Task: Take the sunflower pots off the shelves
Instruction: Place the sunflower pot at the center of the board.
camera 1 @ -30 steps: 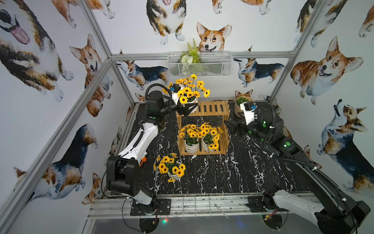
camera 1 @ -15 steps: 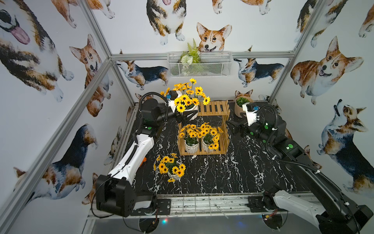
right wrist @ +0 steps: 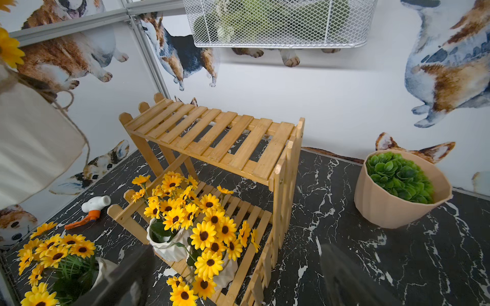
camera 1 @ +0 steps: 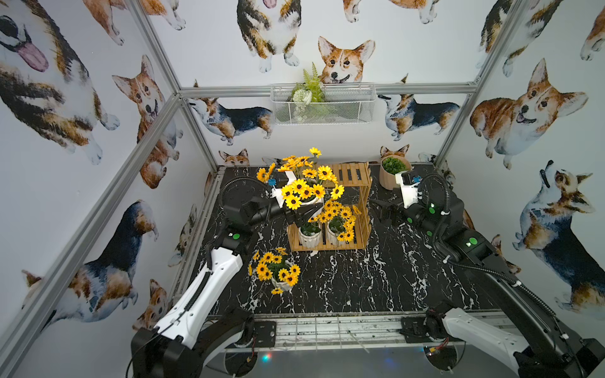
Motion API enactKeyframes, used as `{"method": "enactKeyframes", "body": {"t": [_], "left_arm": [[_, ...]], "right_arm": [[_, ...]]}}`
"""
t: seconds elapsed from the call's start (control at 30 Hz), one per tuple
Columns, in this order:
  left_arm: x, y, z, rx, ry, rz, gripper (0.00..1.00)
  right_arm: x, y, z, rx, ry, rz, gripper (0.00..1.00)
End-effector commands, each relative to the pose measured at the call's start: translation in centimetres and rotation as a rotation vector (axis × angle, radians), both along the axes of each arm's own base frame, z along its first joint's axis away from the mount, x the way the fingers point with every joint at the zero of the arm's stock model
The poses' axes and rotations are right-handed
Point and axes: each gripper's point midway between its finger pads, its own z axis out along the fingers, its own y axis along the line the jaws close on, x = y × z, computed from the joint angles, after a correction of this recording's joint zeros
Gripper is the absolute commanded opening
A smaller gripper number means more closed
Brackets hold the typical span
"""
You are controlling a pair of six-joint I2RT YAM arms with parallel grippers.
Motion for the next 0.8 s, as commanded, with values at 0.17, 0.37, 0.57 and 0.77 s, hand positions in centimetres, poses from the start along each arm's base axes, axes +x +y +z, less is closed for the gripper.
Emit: {"method": "enactKeyframes", "body": {"t": [0.17, 0.37, 0.57, 0.77], "left_arm": [[-1.8, -2.0, -2.8, 0.040, -0.012, -0.005, 0.00], [-2.6, -3.8, -4.6, 0.046, 0.009, -0.020, 0.00], [-3.4, -6.0, -6.6, 0.078, 0.032, -0.053, 0.00], [-4.0, -8.2, -8.5, 0.087, 0.038, -0.091, 0.00]], "right_arm": [[-0.5, -0.8, 3.7, 0.047, -0.065, -0.029, 1.00], [-0.8, -1.0, 7.1, 0.086, -0.136, -0.029, 1.00], [-0.5, -0.4, 8.5, 0.108, -0.162, -0.007, 1.00], [-0.6, 0.0, 9.3, 0.134, -0.180, 0.013, 1.00]]}}
